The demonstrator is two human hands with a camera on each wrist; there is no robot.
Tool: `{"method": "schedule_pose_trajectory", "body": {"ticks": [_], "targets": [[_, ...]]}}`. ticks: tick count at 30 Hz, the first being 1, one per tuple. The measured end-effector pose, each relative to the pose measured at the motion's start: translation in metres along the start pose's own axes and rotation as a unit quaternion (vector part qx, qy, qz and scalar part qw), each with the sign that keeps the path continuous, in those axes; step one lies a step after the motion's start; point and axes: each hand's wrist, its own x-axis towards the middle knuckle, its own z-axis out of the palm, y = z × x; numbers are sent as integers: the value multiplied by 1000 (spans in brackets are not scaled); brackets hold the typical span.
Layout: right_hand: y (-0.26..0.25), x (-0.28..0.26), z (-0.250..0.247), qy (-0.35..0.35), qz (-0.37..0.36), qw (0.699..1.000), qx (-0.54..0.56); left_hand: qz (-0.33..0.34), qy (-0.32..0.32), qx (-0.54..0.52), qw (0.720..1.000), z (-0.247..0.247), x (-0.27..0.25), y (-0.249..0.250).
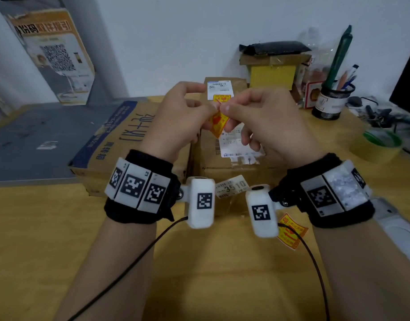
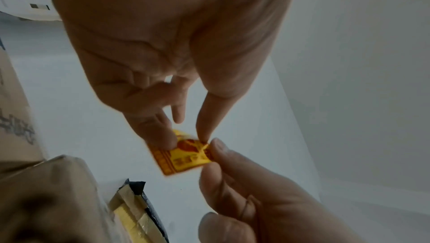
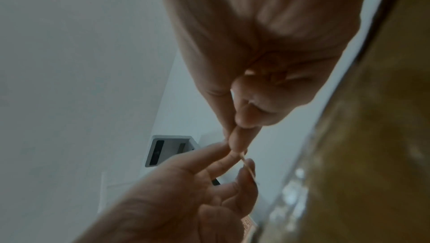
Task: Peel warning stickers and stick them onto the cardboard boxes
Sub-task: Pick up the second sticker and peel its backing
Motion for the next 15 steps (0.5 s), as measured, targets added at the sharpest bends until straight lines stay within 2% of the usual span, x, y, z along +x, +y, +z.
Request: {"method": "schedule_pose_trajectory", "body": {"ticks": [4, 8, 15], "targets": [[0, 0, 1, -18, 25, 998, 51, 23, 24, 2, 999, -2, 3, 0], [-2, -3, 5, -58, 40, 996, 50, 2, -1, -2, 1000, -3, -1, 0], [-3, -3, 1, -12, 22, 999, 41, 34, -27, 22, 999, -5, -3, 4]]}}
